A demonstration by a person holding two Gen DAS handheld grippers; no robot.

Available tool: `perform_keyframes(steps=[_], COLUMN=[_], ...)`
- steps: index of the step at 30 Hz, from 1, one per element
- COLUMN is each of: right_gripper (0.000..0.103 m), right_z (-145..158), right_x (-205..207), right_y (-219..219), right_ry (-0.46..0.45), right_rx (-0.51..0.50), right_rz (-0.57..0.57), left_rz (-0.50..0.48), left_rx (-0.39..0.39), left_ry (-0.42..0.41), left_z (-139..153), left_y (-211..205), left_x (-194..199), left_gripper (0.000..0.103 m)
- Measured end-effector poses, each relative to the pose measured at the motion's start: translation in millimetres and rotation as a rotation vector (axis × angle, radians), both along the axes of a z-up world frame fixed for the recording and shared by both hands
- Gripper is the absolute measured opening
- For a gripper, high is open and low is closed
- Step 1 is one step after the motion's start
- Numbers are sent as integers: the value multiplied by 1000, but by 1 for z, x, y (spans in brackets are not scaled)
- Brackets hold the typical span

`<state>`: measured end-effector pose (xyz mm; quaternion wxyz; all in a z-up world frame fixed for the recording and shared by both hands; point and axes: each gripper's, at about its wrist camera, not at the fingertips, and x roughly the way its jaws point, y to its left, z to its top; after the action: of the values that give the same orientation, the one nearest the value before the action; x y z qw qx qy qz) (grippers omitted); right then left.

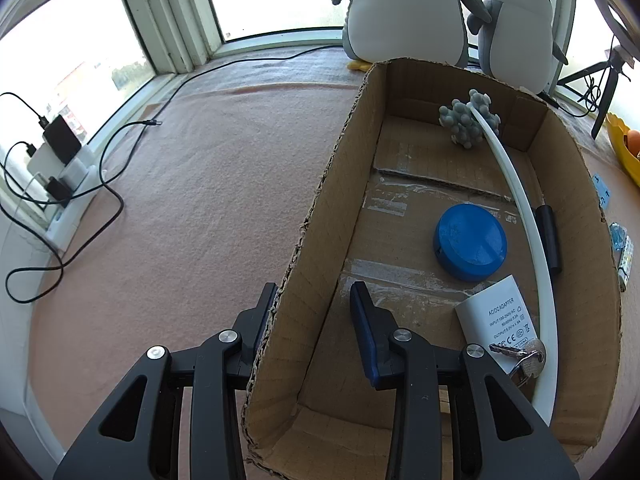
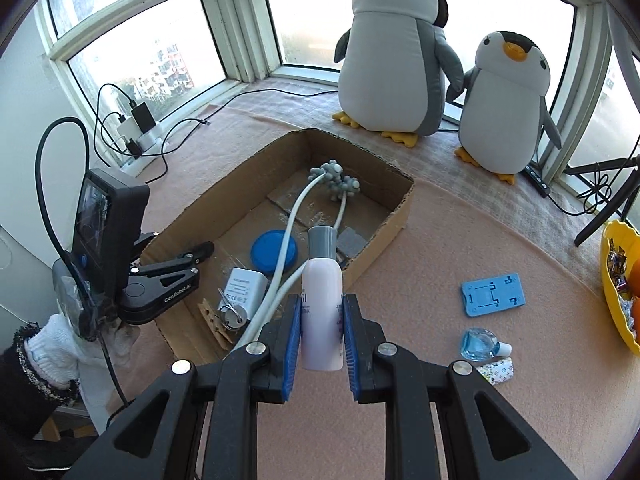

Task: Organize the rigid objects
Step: 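Carry the spray bottle into the box and open the right gripper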

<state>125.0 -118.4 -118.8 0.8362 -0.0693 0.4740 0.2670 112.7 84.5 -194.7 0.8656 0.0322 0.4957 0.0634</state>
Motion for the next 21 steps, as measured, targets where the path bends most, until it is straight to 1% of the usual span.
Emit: perform_keyframes(steps=[4,9,21], right_gripper=[18,18,18], right_z=[-2,-8,-22], right_x=[2,5,8], right_y=[23,44,67], right_ry=[8,23,56], right_rx=[12,32,34], right_rz=[30,38,48], left_rz=[-3,-4,-4], left_rx=[-3,-9,-14], left_ry=[-3,-6,-6], left_z=[0,-1,-1], left_y=[1,3,3], left_x=[0,-1,0], left_gripper=[35,35,35])
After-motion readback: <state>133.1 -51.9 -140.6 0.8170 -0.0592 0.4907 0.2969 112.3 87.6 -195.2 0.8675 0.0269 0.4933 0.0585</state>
